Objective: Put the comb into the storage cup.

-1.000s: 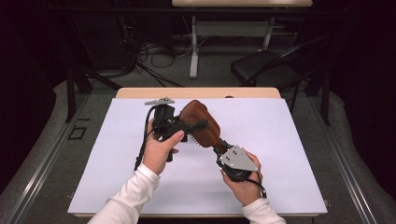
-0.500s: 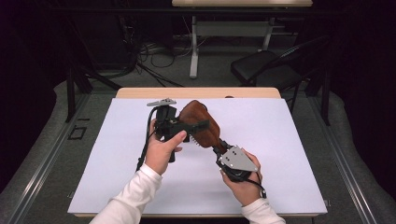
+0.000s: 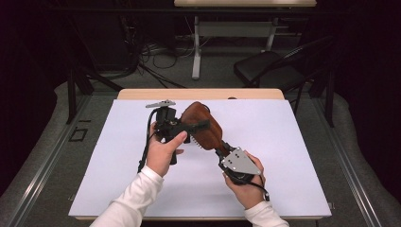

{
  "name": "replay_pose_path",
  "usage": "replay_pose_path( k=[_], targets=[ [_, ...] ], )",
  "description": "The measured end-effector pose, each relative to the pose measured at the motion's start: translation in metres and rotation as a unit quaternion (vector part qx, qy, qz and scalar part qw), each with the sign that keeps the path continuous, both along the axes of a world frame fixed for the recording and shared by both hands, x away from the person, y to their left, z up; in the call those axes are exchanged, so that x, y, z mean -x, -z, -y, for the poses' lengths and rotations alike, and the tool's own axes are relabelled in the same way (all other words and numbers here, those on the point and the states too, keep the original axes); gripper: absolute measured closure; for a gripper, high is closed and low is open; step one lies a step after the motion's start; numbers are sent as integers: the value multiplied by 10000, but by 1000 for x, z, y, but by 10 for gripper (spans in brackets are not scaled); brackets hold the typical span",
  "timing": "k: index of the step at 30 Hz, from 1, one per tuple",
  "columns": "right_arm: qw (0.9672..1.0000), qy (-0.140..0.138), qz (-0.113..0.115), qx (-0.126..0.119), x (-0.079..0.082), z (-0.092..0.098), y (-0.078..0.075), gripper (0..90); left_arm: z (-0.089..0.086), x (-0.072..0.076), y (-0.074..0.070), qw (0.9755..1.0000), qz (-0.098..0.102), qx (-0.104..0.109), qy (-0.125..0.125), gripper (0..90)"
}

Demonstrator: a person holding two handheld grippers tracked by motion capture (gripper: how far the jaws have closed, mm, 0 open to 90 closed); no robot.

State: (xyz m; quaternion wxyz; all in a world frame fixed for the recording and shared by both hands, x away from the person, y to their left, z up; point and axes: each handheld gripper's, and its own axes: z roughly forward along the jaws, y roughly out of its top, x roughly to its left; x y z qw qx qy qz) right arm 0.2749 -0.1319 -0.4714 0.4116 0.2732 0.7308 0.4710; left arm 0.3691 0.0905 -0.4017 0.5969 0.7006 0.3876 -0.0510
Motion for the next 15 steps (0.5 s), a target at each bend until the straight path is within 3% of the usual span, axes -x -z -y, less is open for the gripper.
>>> replay_pose_path(
  k=[15],
  targets=[
    [10000, 4, 43, -22, 0, 0, 1, 731, -1, -1, 0, 9998, -118, 87, 105, 406]
  ],
)
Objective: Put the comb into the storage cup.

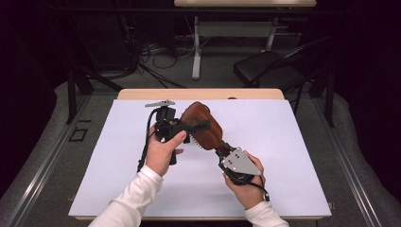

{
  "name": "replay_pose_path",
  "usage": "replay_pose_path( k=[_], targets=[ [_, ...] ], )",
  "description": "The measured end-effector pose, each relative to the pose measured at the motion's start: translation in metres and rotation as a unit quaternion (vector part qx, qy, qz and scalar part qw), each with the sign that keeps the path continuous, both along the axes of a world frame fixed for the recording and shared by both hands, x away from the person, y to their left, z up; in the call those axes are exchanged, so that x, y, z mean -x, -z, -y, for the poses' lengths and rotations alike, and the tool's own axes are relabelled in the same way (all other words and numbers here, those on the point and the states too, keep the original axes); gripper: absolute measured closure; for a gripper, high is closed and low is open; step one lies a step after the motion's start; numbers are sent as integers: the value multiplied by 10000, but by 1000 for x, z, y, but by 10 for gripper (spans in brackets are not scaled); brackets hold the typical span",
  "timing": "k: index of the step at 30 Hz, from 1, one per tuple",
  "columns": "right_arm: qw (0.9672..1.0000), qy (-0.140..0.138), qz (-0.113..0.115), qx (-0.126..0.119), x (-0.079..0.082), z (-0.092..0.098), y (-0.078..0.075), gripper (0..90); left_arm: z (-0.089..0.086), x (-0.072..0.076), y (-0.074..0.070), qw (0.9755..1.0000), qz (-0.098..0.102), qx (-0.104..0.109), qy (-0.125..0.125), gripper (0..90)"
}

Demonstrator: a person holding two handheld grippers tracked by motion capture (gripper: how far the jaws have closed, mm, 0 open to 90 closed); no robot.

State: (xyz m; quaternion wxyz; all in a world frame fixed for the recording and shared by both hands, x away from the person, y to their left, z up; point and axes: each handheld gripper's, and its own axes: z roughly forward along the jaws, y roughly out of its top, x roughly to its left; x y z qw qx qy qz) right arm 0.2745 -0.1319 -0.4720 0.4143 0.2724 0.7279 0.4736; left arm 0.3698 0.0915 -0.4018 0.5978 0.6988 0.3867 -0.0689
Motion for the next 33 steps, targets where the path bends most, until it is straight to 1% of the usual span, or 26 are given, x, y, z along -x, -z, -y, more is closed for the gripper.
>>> replay_pose_path(
  k=[4, 10, 13, 18, 21, 26, 33],
  targets=[
    [10000, -9, -2, -1, 0, 0, 0, 731, 0, 1, 0, 10000, -20, 0, 6, 413],
    [10000, -10, -7, -25, 0, 0, 1, 731, 1, 2, 0, 10000, -53, 0, -61, 422],
    [10000, -14, -4, -27, 0, 0, 2, 731, 1, 4, 0, 9999, -121, 36, -105, 431],
    [10000, -22, -9, -27, 0, 0, 2, 731, 1, 4, 0, 9996, -225, 32, -146, 438],
    [10000, -27, -10, -30, 0, 0, 3, 730, 0, 4, 0, 9996, -249, 5, -144, 442],
    [10000, -29, -6, -16, 0, -1, 4, 730, 0, 4, -1, 9991, -394, 6, -142, 454],
    [10000, -31, -25, -8, 0, -2, 4, 730, -1, 3, -1, 9986, -512, -17, -123, 466]
  ],
)
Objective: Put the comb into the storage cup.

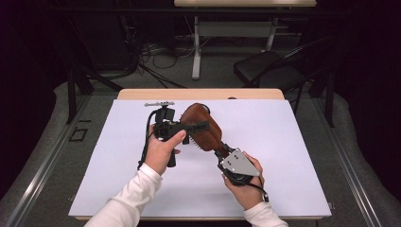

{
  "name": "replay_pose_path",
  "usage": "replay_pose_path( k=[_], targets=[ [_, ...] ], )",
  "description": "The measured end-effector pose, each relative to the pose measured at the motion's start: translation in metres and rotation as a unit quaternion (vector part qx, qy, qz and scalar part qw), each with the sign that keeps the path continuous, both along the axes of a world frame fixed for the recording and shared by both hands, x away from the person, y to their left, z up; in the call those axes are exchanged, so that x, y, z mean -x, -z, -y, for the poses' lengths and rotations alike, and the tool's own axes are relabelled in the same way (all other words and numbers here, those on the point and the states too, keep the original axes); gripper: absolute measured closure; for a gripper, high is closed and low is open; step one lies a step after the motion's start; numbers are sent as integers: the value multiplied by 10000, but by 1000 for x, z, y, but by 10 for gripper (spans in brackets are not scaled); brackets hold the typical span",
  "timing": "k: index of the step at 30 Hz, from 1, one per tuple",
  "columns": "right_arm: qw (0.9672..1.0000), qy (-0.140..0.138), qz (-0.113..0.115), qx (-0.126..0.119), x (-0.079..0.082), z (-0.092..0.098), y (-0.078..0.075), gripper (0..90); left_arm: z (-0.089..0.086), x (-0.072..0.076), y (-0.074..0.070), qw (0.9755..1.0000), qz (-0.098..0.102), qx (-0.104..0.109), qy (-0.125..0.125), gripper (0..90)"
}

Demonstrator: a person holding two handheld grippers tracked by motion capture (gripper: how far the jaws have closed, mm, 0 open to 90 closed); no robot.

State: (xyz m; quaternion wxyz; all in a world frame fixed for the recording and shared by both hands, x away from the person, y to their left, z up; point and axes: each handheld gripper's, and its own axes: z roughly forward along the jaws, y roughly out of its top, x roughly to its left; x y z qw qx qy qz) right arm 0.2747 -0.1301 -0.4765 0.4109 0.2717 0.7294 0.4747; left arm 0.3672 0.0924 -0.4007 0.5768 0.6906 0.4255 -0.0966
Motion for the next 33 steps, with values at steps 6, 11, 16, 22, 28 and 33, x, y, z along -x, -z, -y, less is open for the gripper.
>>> replay_pose_path(
  k=[6, 11, 16, 22, 28, 33],
  targets=[
    [10000, 15, -30, 16, -1, 0, 1, 730, 0, -2, 0, 10000, -49, -27, 74, 471],
    [10000, 15, -42, 11, -1, 0, 1, 730, 1, -2, -1, 9999, -101, -43, 19, 471],
    [10000, 4, -53, -10, -1, 0, 1, 730, 1, -3, -2, 9998, -174, -82, 21, 475],
    [10000, 4, -68, -17, -2, 1, 2, 729, 1, -4, -1, 9995, -322, -56, -4, 485],
    [9999, 13, -151, -28, -3, 0, 2, 728, 2, -5, -1, 9988, -496, -27, -35, 497],
    [9998, 19, -212, -39, -4, 0, 3, 726, 2, -6, 1, 9983, -577, -36, -54, 502]
  ],
)
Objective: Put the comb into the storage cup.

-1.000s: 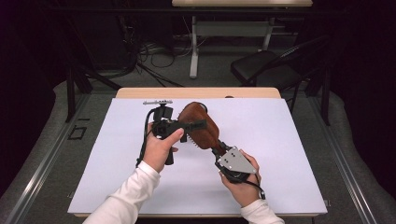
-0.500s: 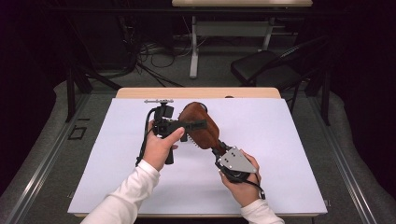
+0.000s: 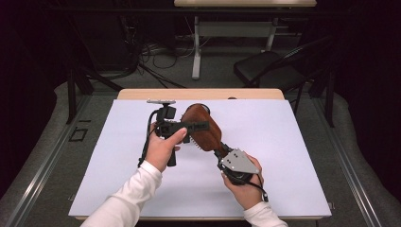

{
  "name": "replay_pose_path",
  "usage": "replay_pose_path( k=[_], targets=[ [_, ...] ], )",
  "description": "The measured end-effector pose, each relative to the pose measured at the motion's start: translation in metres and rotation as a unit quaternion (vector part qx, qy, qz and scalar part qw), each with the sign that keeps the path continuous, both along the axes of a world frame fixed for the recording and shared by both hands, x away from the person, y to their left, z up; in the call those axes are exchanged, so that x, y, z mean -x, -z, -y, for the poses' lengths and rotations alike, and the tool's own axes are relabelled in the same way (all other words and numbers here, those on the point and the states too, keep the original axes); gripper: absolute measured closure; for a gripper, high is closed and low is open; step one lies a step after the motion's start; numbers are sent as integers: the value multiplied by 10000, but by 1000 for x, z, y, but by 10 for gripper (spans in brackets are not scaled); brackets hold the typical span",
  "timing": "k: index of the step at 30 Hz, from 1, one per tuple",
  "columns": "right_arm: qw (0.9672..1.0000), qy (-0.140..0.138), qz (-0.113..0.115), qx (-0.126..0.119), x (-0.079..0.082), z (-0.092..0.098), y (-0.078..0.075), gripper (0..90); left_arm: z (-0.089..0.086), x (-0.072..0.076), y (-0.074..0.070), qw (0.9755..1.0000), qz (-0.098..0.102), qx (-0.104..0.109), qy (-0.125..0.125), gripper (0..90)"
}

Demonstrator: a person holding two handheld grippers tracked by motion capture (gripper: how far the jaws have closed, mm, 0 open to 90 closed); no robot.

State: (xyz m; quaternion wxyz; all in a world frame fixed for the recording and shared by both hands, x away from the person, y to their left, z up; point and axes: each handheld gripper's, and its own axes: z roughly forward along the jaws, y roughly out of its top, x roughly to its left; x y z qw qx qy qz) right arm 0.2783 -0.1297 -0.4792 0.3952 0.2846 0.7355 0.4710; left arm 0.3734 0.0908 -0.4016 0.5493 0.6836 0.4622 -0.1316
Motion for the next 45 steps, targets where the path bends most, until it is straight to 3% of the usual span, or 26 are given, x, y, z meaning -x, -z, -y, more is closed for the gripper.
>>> replay_pose_path(
  k=[18, 45],
  targets=[
    [9998, 36, -157, -79, -3, 0, 1, 715, 1, -4, 4, 9998, -206, 67, -33, 514],
    [9996, -39, -232, -140, -5, -1, 2, 604, -1, -10, 5, 9997, -220, 50, -85, 513]
  ],
)
